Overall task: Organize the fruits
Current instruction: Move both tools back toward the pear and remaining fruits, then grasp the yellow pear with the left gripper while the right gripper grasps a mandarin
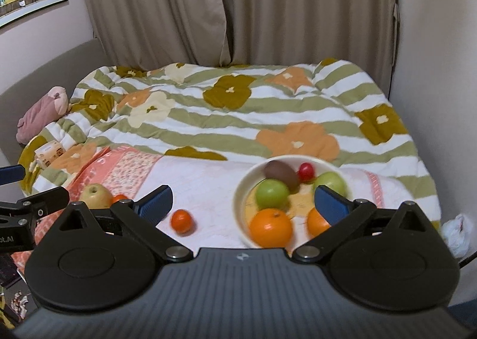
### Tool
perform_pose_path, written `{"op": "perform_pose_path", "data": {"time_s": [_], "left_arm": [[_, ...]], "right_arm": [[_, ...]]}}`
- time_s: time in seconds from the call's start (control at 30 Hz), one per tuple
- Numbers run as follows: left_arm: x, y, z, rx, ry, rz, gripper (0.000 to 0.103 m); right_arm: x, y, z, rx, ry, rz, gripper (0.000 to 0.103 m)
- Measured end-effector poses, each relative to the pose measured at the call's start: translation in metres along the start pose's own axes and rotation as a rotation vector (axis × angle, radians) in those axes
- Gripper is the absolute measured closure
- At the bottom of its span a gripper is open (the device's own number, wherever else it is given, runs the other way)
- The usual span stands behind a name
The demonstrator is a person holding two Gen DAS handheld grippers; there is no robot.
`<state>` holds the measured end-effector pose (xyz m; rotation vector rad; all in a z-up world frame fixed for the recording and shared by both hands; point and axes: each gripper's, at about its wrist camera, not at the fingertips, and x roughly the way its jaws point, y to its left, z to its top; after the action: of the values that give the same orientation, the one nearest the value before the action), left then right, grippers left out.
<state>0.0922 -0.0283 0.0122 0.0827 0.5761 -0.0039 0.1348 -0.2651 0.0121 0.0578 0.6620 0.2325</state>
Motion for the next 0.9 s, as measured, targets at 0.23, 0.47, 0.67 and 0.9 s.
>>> {"op": "perform_pose_path", "data": {"time_s": [0.23, 0.47, 0.67, 0.9], "left_arm": [[0.018, 0.042, -0.014, 0.016, 0.028, -0.002, 0.000], [0.057, 0.074, -0.030, 0.092, 0.065, -0.027, 0.000], [0.095, 0.089, -0.046, 0.186, 0.106, -0.052, 0.001], [0.131, 0.098, -0.061, 0.263, 0.158, -0.089, 0.004]], "right_arm": [[0.023, 0.037, -0.009, 0.031, 0.021, -0.017, 0.000], [0.057, 0.071, -0.024, 0.040, 0.036, -0.050, 0.000], [0.094, 0.090, -0.042, 0.050, 0.075, -0.083, 0.000], [0.122, 0.104, -0.059, 0.051, 0.097, -0.126, 0.000]]}}
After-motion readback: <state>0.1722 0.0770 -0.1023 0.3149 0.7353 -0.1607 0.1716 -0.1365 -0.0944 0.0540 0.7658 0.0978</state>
